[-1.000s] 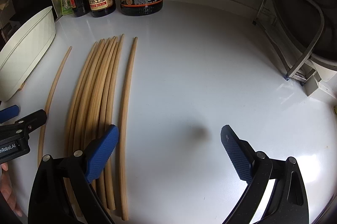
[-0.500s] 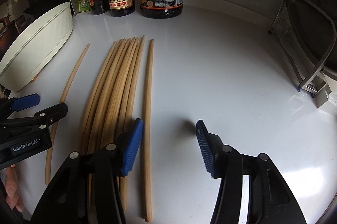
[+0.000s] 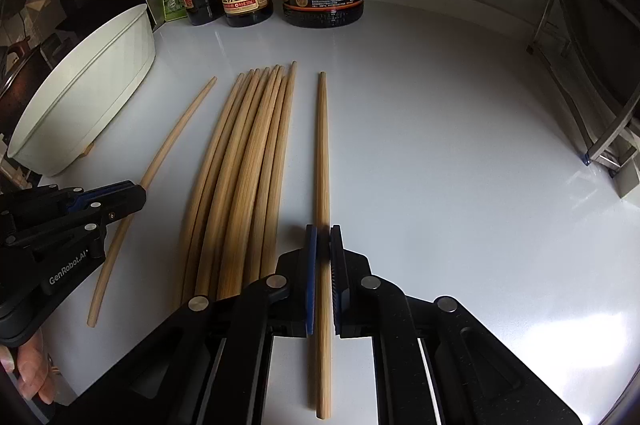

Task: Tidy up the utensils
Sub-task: 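Carry the chopstick with the right tool into the white basin and open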

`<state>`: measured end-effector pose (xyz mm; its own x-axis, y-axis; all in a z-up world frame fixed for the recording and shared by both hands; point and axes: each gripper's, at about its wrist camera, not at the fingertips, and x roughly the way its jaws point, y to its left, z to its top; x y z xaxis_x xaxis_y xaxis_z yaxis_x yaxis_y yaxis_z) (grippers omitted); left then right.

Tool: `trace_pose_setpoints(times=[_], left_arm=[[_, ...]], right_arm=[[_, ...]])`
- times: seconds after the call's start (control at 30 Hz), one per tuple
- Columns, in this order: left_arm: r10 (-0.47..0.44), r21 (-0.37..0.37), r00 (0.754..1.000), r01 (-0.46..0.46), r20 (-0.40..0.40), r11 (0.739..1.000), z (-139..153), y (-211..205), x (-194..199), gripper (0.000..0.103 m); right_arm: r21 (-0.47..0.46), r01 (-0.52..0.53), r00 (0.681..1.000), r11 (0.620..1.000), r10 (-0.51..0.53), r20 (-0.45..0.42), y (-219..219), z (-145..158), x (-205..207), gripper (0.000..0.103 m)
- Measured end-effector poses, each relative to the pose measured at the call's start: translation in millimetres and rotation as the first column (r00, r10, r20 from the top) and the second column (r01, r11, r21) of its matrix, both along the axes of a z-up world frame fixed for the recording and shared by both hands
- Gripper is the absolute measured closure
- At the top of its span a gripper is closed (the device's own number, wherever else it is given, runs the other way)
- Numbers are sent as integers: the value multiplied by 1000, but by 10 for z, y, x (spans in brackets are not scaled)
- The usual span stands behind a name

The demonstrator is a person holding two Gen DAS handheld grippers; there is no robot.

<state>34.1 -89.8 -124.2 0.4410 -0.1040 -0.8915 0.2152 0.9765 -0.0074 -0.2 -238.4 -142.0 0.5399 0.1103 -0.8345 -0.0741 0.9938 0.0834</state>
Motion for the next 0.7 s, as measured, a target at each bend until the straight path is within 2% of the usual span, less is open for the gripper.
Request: trace_pose_setpoints(times=[0.17,0.4,0.53,0.7], left_arm=[[-27,-30,999,28,21,999,206,14,29,96],[-65,-60,994,70,90,996,663,145,89,96],[-66,-63,988,75,138,995,951,379,149,96],[-18,-59,981,30,195,998,1243,866,314,96]], right_arm=[[23,35,999,999,-35,9,-45,173,-45,97],[45,61,995,997,-64,70,83,625,-50,97],[57,47,992,997,-53,114,319,894,7,97],[92,9,987,996,-23,157,706,1129,195,97]])
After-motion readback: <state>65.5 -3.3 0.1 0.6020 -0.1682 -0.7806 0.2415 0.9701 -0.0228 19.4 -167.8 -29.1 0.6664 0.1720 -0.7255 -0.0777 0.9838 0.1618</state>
